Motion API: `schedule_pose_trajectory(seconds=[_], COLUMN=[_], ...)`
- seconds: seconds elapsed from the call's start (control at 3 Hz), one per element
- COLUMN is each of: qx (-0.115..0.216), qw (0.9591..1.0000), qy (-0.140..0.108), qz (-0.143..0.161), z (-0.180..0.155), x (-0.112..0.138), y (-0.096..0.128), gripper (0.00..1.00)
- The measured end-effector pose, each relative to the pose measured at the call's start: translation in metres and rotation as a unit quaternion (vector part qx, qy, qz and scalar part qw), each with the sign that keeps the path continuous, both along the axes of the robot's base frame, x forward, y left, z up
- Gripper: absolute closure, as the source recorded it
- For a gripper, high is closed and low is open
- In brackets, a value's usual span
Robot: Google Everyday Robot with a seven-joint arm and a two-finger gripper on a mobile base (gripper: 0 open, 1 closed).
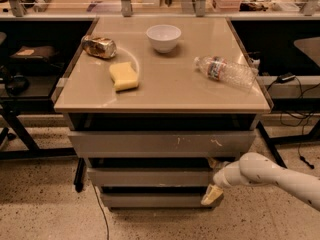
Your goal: Open middle drawer
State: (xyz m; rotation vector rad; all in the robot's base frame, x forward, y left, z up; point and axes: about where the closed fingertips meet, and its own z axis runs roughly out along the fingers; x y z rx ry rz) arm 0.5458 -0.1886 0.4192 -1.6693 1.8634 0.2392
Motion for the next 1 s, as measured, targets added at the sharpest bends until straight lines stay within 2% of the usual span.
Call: schedule_pose_trajectory(seconds=[0.67,1.0], qx=[0.016,0.016], qw=[0.9997,0.9997], qy=[0.019,0.019], qz=[0.002,0.002], z=[-0.0219,-0.0219], x=[0.0035,0.0035], y=[0.0087,0.0087], gripper=[0.0,0.19])
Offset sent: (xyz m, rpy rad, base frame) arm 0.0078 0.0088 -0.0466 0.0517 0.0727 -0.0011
